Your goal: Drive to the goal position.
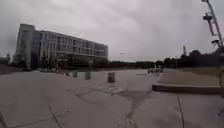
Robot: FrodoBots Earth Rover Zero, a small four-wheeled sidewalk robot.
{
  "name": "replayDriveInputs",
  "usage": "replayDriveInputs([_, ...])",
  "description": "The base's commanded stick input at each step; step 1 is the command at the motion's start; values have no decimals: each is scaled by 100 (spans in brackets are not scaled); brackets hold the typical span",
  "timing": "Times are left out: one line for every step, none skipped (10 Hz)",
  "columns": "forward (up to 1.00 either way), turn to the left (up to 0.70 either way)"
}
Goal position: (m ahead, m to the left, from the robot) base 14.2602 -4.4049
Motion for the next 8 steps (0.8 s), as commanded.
replayDriveInputs([100,-30])
replayDriveInputs([100,-15])
replayDriveInputs([100,0])
replayDriveInputs([100,0])
replayDriveInputs([100,0])
replayDriveInputs([100,0])
replayDriveInputs([100,0])
replayDriveInputs([100,0])
